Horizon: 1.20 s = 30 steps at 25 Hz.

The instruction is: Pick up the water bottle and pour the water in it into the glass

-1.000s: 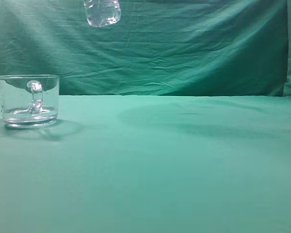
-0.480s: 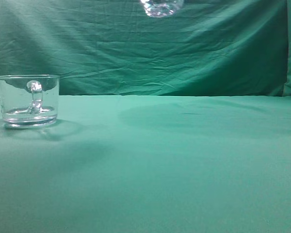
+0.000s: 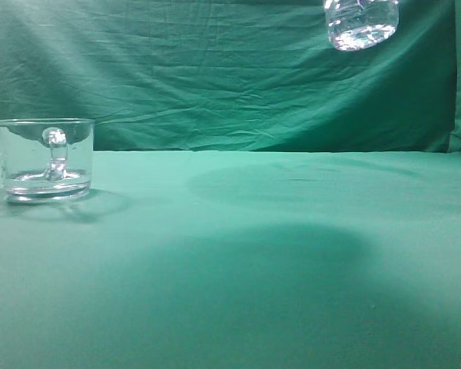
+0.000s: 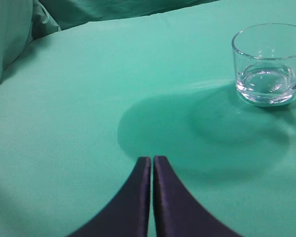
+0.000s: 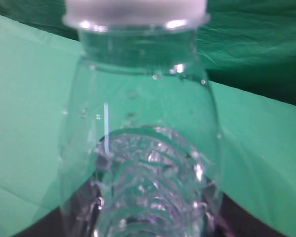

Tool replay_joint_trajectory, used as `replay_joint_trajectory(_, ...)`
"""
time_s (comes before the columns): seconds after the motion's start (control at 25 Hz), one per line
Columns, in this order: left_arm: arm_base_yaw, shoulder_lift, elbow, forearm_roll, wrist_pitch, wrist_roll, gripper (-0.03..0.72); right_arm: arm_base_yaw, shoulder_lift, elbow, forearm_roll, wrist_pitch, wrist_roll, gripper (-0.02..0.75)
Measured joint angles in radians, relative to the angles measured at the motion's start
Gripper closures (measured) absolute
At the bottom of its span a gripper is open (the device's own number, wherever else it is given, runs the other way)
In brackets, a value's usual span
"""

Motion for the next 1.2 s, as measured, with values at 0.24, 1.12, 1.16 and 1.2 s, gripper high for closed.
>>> replay_joint_trajectory(0.24,0.0,0.0,0.0,0.0,0.0,0.0,0.688,-0.013,-0.004,0.0,-0.004,-0.02,-0.032,0.398)
replay_joint_trajectory(1.12,0.0,0.0,0.0,0.0,0.0,0.0,0.688,-0.245,-0.004,0.098,0.806,-0.274,-1.049,0.398)
replay_joint_trajectory(1.16,0.0,0.0,0.0,0.0,0.0,0.0,0.688,-0.249,-0.004,0.13,0.907,-0.291,-1.158,0.398)
replay_joint_trajectory(1.2,0.0,0.0,0.0,0.0,0.0,0.0,0.688,-0.249,-0.004,0.154,0.979,-0.308,-1.238,0.398)
